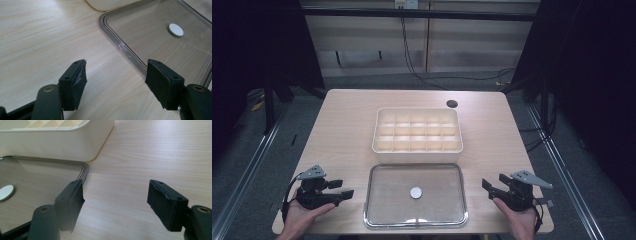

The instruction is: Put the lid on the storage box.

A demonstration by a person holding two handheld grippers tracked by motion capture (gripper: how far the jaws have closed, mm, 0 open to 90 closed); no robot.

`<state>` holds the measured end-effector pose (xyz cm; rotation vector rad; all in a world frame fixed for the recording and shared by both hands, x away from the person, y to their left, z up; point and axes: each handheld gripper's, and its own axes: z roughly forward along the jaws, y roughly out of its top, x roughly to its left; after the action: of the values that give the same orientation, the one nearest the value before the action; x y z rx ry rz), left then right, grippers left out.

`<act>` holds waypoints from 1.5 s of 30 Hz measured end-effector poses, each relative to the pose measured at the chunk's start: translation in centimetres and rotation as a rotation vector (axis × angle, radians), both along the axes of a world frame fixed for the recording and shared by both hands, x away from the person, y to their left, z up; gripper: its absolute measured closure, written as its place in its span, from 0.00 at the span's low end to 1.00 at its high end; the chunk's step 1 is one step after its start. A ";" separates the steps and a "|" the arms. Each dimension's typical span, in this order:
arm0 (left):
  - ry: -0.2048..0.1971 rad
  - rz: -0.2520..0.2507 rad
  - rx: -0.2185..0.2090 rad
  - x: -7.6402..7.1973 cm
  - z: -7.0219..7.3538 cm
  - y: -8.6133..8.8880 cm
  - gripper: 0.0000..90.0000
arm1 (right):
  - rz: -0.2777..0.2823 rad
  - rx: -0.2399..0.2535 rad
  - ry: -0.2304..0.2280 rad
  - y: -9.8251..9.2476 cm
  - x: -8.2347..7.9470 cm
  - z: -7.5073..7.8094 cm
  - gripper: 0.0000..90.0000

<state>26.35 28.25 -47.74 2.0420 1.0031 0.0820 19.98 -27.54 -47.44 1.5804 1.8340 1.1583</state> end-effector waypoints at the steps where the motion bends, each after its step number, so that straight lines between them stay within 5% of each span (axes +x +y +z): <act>1: 0.000 0.000 0.000 0.0 0.0 0.0 0.36 | 0.000 0.000 0.000 0.0 0.0 0.0 0.32; 5: -0.014 0.007 -0.003 -0.2 0.1 0.0 0.32 | 0.029 0.047 0.058 -0.4 0.0 -0.1 0.33; 10: -0.016 0.014 -0.011 -0.5 0.3 -0.1 0.34 | 0.037 0.084 0.054 -0.5 -0.3 0.3 0.37; 13: -0.039 0.007 0.032 -0.2 0.7 -0.4 0.33 | 0.043 0.075 0.047 -0.1 -0.5 0.6 0.39; 19: -0.022 0.012 -0.026 0.6 1.2 -0.6 0.37 | 0.075 0.077 0.066 0.6 -0.3 0.9 0.44; 25: -0.007 -0.037 -0.021 1.3 1.4 -1.7 0.35 | 0.124 0.078 0.056 1.8 0.1 1.1 0.45; 32: -0.018 -0.037 -0.009 2.9 2.2 -3.1 0.32 | 0.162 0.065 0.094 3.0 1.5 1.9 0.38; 37: -0.030 -0.069 0.008 3.4 2.8 -4.0 0.43 | 0.202 0.061 0.108 4.0 2.7 2.9 0.36; 45: 0.025 -0.099 0.066 4.2 0.2 -5.4 0.50 | 0.216 0.074 0.191 5.1 5.8 1.5 0.38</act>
<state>30.54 22.88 -47.52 2.1538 0.9241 0.0378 25.79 -22.41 -45.91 1.6127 2.1526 1.2158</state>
